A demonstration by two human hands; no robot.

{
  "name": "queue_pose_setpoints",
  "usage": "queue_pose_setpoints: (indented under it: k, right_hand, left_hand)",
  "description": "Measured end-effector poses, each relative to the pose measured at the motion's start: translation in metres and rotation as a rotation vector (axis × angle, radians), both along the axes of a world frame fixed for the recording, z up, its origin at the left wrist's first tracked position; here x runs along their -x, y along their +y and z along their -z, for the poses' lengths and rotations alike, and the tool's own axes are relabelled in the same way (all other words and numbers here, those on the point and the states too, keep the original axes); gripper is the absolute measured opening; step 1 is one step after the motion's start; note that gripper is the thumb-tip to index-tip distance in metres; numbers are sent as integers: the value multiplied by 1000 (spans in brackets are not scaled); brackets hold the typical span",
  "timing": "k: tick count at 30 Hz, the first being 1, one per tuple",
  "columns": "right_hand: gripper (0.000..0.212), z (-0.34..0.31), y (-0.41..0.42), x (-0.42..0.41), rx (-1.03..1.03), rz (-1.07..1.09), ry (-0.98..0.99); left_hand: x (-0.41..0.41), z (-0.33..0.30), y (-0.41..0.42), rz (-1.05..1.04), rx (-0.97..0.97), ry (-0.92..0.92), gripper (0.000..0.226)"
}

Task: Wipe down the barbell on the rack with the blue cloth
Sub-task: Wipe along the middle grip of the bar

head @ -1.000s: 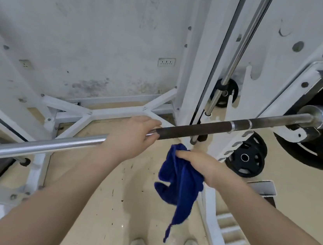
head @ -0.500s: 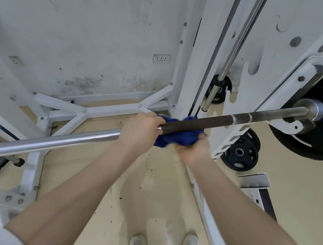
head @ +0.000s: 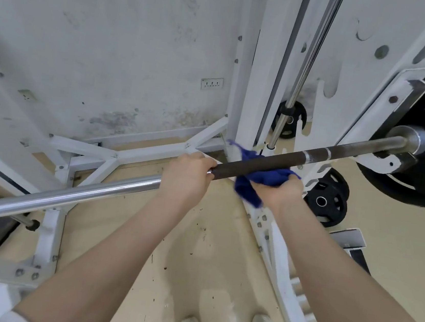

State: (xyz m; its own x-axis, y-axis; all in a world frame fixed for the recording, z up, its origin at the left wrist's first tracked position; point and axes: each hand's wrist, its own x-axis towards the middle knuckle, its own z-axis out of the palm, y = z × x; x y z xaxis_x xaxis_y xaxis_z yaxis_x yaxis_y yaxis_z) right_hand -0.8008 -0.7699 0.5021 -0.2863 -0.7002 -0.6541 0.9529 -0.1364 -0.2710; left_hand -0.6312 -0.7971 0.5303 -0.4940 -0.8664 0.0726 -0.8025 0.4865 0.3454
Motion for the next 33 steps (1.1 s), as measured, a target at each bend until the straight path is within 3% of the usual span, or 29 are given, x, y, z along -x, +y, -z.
queue_pose_setpoints:
  k: [4, 9, 15, 20, 23, 25, 29, 31, 33]
  right_hand:
    - [22, 4, -2, -17, 48, -3, -46]
    - [35, -10, 12, -25, -12, -268, 46]
    - [19, -4, 11, 77, -47, 25, -14]
    - [41, 21, -2, 41, -1, -87, -62]
    - [37, 5, 7, 55, -31, -200, -55]
    - [34, -6, 14, 92, -75, -154, -31]
    - [27, -24, 20, 164, -147, 163, -23]
    - [19, -23, 19, 170, -171, 164, 1]
    - [18, -14, 16, 159, -158, 34, 27]
  left_hand:
    - [9, 2, 3, -61, -2, -34, 31]
    - [30, 1, 12, -68, -13, 42, 36]
    - [63, 0, 18, 110, 113, 165, 34]
    - [95, -6, 16, 66, 129, 19, 33]
    - [115, -12, 13, 64, 111, 0, 35]
    - [128, -13, 10, 58, 119, -41, 33]
    - [159, -5, 7, 10, 210, -179, 28]
    - [177, -1, 9, 4, 192, -189, 26]
    - [193, 1, 10, 3, 173, -190, 26]
